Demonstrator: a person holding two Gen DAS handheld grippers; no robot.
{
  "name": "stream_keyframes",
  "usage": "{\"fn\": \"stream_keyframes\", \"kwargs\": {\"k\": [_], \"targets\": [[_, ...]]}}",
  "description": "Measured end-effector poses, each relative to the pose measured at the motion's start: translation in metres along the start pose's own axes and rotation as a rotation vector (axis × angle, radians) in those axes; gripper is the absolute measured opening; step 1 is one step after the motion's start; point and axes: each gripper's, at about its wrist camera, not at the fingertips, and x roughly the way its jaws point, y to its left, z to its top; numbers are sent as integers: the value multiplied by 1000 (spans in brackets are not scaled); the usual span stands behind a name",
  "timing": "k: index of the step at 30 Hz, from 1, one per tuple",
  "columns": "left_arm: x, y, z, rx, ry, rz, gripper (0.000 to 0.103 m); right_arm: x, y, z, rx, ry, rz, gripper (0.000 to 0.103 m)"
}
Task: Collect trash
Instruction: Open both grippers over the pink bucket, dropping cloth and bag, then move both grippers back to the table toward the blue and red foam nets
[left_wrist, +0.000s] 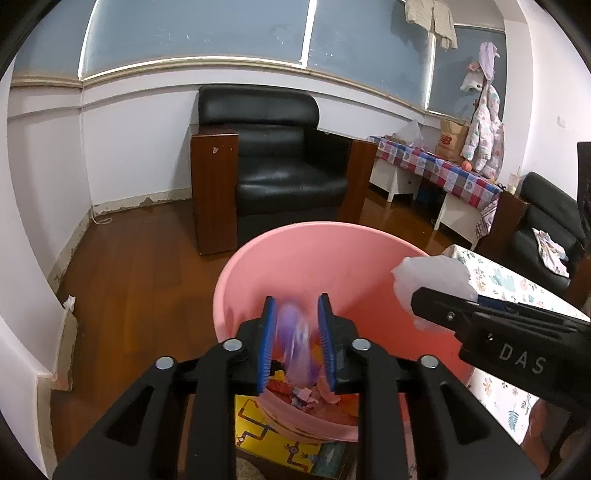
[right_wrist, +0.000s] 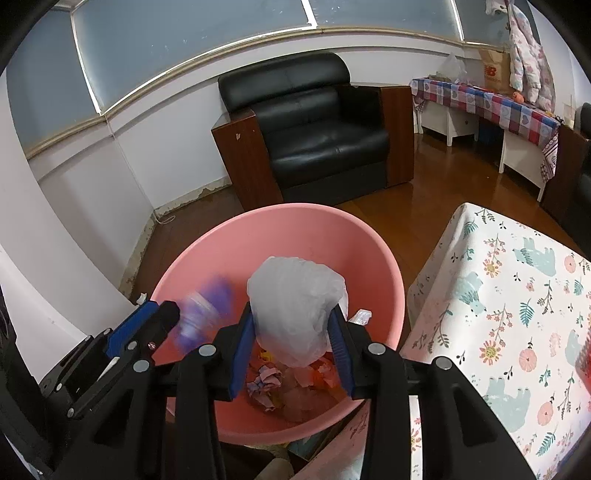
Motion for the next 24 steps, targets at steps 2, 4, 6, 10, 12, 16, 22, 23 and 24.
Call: {"fn": "stream_keyframes", "kwargs": {"k": [2, 4, 6, 10, 12, 16, 22, 23, 24], "targets": [[-1, 1, 0, -12, -2, -4, 39, 1, 0, 1, 0, -2, 1, 45], [-1, 3, -1, -20, -5, -7, 42, 1, -1, 1, 0, -7, 0, 48], [-1, 4, 0, -24, -3, -11, 44, -1, -3, 1, 2, -13, 1, 52], [-4, 3, -1, -19, -2, -17, 49, -8, -7, 0, 5, -22, 7, 55], [-7, 2, -1, -15, -5, -24, 49, -14, -9, -1, 10, -28, 9, 55], [-15, -3, 0, -5, -12, -42, 49, -28, -10, -5, 14, -45, 4, 56], [-30, -14, 0, 19, -28, -73, 49, -54, -12, -11, 7, -73, -3, 58], [-33, -17, -1, 20, -27, -80, 49, -59, -14, -13, 8, -78, -5, 58], [-35, -19, -1, 21, -26, -86, 49, -62, -13, -13, 9, -80, -6, 58]]}}
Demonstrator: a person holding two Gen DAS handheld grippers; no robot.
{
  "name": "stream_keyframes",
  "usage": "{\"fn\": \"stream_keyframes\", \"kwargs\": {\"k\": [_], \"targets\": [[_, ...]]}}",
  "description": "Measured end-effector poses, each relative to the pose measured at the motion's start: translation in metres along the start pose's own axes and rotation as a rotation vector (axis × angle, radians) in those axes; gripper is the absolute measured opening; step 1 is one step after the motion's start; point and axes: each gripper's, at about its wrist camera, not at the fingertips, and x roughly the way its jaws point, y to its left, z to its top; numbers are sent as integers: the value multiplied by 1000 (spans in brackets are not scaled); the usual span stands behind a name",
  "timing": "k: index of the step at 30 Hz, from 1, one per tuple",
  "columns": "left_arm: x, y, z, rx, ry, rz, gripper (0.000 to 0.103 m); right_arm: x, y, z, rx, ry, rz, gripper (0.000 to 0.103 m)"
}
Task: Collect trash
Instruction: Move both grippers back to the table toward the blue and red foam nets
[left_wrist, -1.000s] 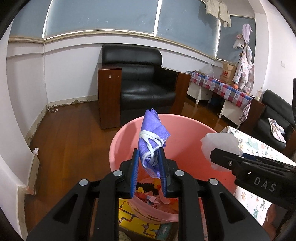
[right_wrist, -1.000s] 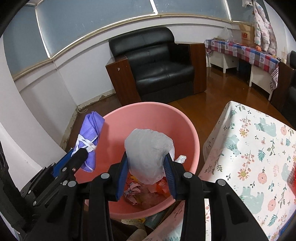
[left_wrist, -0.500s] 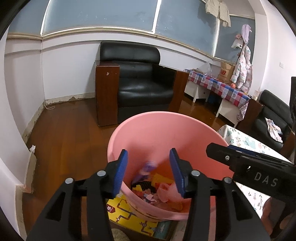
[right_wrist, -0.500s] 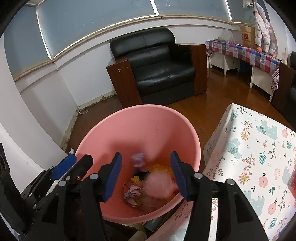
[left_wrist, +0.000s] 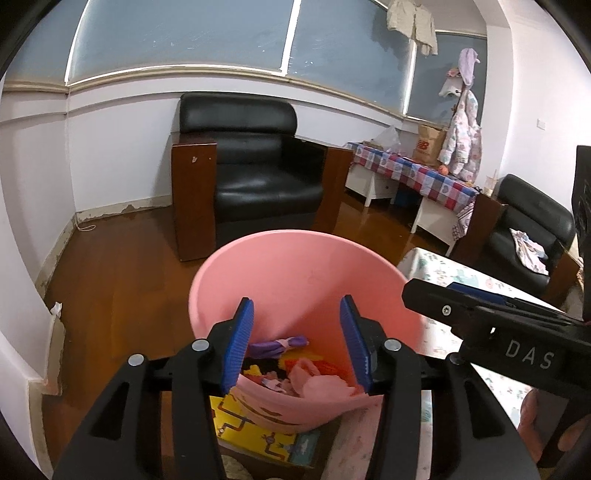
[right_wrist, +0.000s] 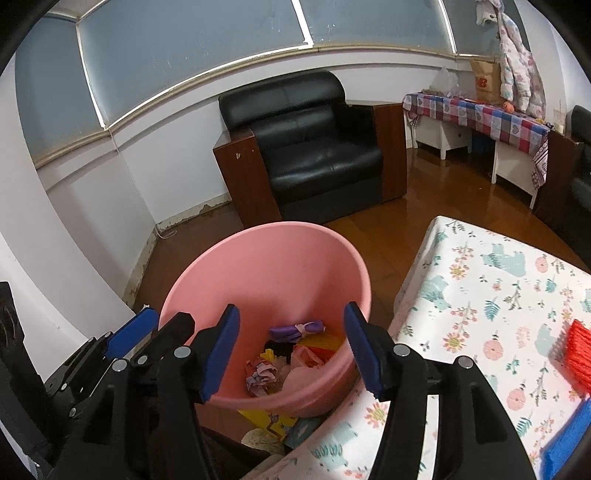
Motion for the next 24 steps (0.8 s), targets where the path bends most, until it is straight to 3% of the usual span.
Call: {"fn": "stream_keyframes", "kwargs": {"k": [13, 24], "targets": [[-26, -45, -11, 82, 11, -108, 49, -65, -29, -29, 55, -20, -52, 62], [-36, -109, -30, 190, 59, -291, 49, -137, -92, -72, 91, -41, -246, 62]]}}
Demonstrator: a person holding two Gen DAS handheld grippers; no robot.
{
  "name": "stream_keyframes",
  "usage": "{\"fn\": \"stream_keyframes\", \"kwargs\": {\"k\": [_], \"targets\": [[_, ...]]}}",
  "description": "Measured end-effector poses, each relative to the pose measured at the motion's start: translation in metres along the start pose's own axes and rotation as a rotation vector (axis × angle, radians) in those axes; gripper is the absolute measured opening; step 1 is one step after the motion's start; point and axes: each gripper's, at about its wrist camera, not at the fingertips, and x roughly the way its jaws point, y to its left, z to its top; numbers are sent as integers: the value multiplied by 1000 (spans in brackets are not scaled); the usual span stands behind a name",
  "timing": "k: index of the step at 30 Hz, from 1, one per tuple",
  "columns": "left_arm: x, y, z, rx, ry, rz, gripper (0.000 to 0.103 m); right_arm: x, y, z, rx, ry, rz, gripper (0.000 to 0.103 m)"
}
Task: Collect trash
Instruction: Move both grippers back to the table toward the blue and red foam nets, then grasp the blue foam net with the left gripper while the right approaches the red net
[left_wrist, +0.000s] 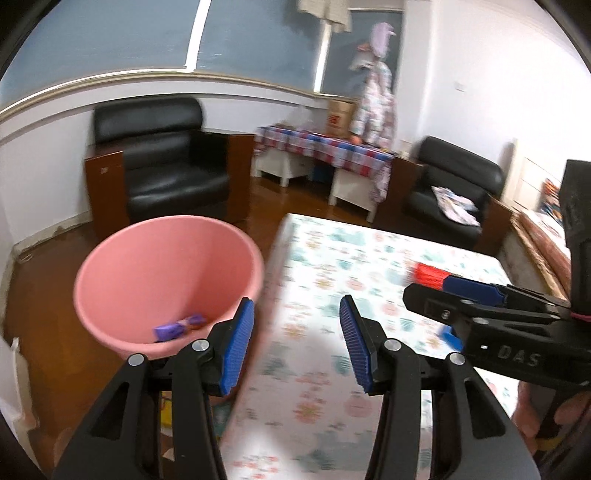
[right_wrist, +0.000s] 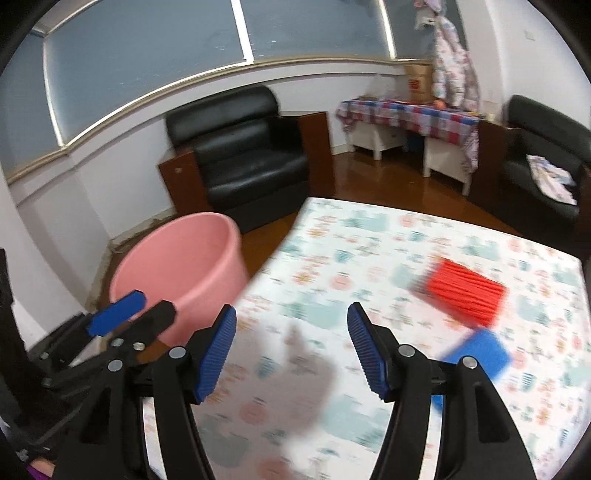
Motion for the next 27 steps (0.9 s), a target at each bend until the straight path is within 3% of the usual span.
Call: {"fn": "stream_keyframes", "kwargs": {"k": [13, 20, 27], "targets": [[22, -91, -13, 199, 88, -236, 49, -35, -101, -33, 122, 22, -203, 62], [57, -133, -15, 282, 182, -338, 49, -40, -136, -48, 195, 48, -228, 62], [93, -162, -22, 337, 266, -376, 49, -43, -149, -55, 193, 60, -239, 62]]}}
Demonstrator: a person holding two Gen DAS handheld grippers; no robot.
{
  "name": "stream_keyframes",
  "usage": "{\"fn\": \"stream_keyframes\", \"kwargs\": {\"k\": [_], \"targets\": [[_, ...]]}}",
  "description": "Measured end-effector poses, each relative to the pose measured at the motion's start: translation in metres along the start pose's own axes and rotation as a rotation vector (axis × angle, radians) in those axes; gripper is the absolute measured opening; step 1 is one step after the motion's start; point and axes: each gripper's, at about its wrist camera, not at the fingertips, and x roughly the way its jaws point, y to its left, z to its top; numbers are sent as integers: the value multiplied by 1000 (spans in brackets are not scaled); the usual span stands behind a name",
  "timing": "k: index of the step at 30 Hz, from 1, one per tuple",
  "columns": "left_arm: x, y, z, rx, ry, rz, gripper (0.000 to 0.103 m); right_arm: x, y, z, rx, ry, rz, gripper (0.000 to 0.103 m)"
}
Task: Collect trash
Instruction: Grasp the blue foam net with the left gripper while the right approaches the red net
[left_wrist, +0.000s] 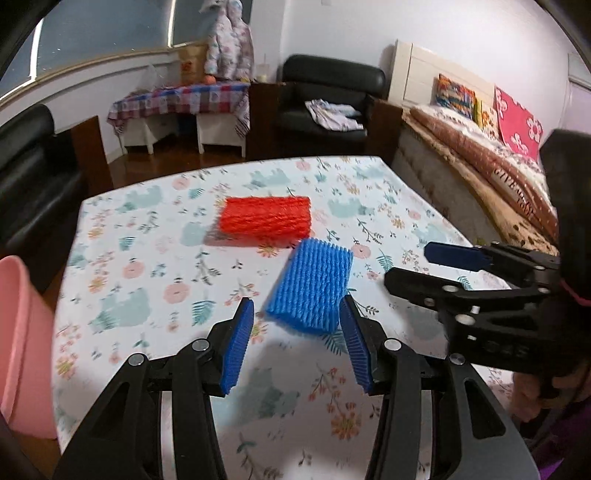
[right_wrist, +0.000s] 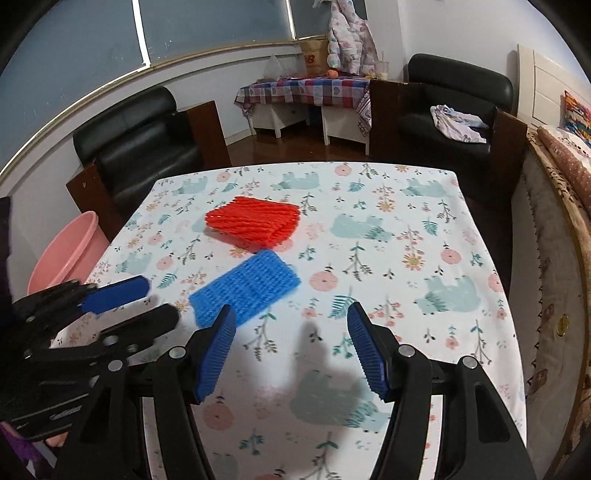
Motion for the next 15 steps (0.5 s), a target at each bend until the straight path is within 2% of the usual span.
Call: {"fn": "stream_keyframes", "kwargs": {"k": [4, 9, 13, 15], "targets": [[24, 1, 8, -27, 89, -11, 49, 6, -11, -2, 36, 22, 17, 62], [37, 0, 15, -14, 92, 63, 49, 13, -20, -1, 65, 37, 31, 62], [52, -2, 14, 3, 149, 70, 49, 17, -24, 0, 70, 40, 28, 62], [52, -1, 13, -1, 147, 57, 49, 19, -26, 0, 73, 44, 28, 62]]}}
